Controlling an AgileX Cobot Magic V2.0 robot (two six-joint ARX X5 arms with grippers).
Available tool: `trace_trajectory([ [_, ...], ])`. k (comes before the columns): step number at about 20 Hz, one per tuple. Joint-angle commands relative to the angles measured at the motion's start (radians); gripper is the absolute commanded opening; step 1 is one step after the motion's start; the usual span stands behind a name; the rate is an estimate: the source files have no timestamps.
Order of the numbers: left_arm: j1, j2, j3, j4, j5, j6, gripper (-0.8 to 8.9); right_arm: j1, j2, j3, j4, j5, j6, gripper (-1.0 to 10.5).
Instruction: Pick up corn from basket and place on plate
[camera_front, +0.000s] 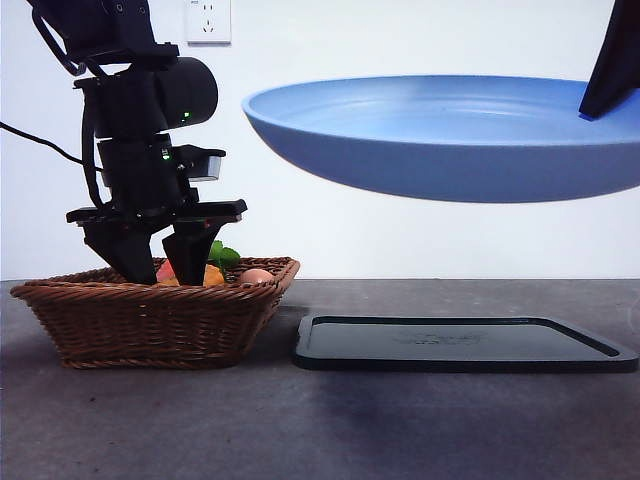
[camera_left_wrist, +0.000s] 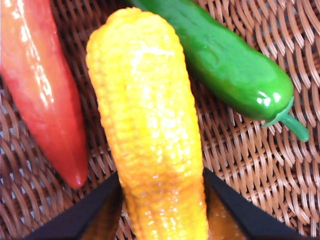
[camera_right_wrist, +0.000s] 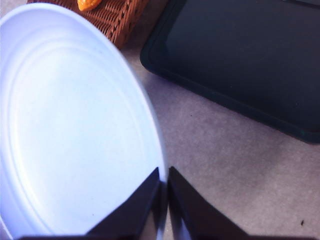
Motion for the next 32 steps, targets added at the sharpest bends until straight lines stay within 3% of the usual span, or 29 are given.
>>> trace_trajectory([
  [1,0.0,0.018,0.024,-0.01,-0.006,-0.026,1.51,0.002,0.002,0.023,0.017,-0.003,0.017,0.0],
  [10,0.009,-0.219,0.024,-0.027,0.018,-0.06,1.51,0.001,0.037,0.023,0.07,0.009,0.045,0.0],
  [17,-0.085,-0.429,0.024,-0.043,0.235,-0.088,1.51,-0.003,0.247,0.023,0.223,0.022,0.092,0.0],
  [24,-0.253,-0.378,0.022,-0.046,0.243,-0.076,1.51,-0.058,0.399,0.023,0.375,-0.102,0.171,0.0],
  [32,-0.331,-0.228,0.022,-0.006,0.243,-0.039,1.52,-0.101,0.399,0.029,0.392,-0.166,0.189,0.0],
])
